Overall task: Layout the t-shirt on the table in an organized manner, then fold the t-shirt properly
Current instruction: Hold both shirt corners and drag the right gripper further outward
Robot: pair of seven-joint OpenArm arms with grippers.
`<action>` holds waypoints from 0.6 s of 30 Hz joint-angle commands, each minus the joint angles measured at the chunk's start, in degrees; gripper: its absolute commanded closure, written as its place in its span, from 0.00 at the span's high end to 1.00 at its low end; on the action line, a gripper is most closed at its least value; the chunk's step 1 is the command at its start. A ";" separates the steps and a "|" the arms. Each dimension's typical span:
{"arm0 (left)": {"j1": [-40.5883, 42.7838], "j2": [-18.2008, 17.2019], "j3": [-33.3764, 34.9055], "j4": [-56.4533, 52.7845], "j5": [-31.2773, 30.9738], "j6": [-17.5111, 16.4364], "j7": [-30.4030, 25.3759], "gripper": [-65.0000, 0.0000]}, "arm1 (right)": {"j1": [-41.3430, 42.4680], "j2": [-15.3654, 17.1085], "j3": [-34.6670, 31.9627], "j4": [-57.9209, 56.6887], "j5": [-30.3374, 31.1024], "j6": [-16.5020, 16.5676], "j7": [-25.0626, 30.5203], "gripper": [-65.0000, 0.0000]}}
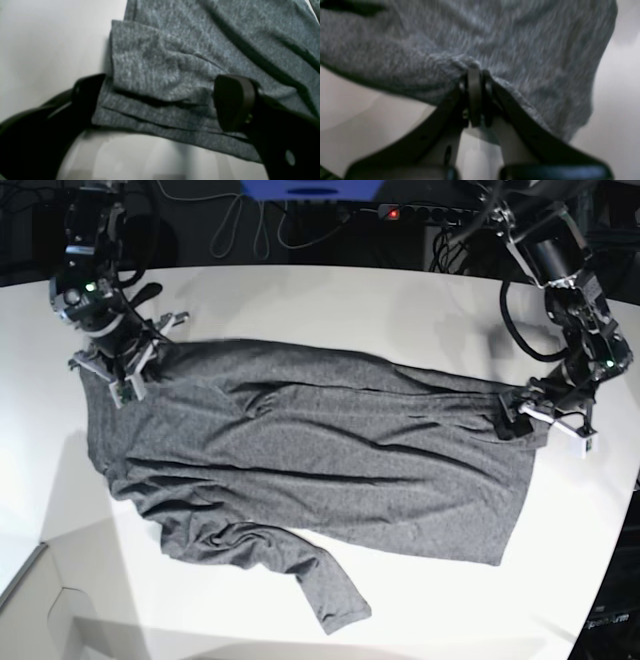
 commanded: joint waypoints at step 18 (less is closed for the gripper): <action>0.03 -0.51 -0.07 -0.04 1.35 0.68 2.47 1.00 | 4.59 3.15 0.33 -6.20 0.45 0.05 1.21 0.16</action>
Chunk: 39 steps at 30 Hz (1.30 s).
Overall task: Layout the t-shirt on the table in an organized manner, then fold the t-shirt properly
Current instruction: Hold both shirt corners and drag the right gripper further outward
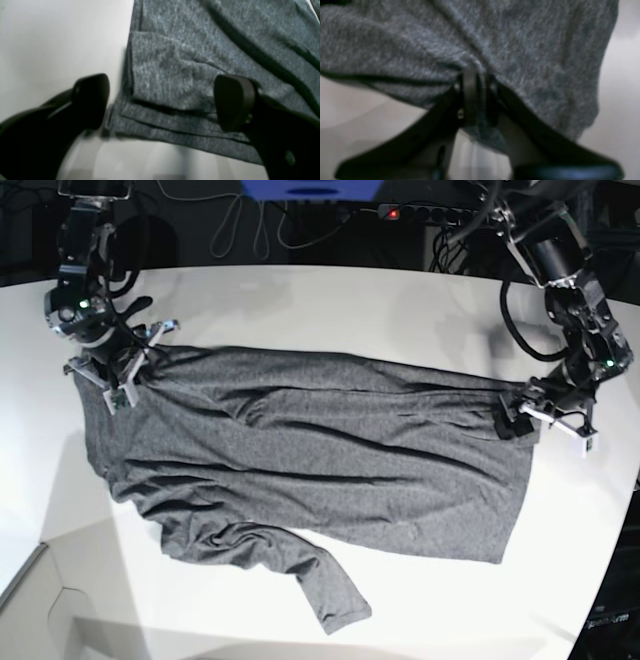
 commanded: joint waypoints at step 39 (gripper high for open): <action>1.18 1.69 0.28 -0.22 1.32 0.59 0.82 1.00 | -10.55 -4.70 12.64 12.02 0.70 0.43 1.52 0.44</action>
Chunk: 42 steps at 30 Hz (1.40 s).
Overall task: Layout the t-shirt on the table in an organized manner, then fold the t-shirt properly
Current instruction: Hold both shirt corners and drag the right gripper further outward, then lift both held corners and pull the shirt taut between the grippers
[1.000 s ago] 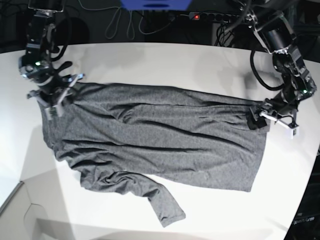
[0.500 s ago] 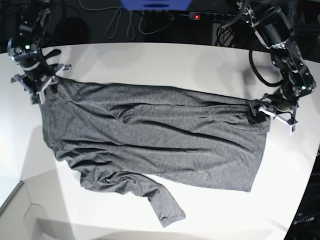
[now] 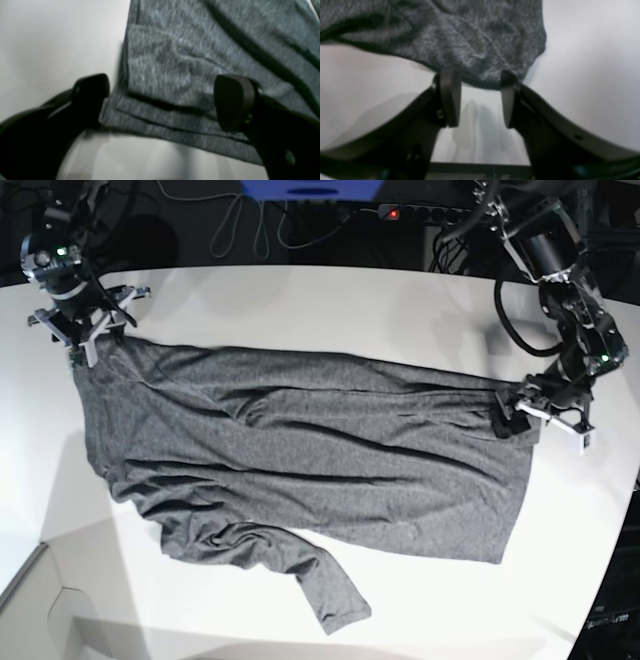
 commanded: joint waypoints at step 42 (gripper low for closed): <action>3.78 -4.41 -0.29 -4.19 1.17 -10.73 2.15 0.00 | 1.89 1.03 0.45 -8.88 0.32 -0.10 1.35 0.00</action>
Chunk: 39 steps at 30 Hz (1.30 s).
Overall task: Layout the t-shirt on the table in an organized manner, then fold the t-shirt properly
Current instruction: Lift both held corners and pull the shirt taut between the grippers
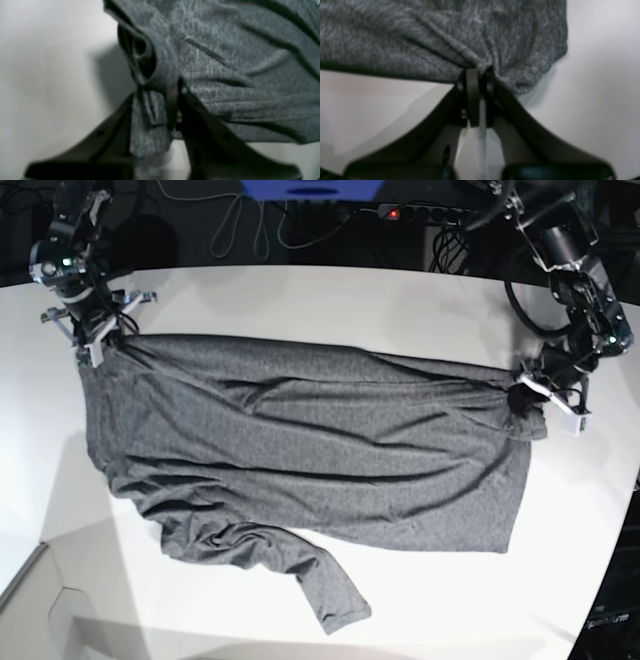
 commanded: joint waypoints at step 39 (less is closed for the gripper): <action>13.31 -0.30 -8.43 15.26 3.88 1.08 8.85 0.18 | -17.48 -1.35 0.16 12.98 -0.51 8.47 4.09 0.00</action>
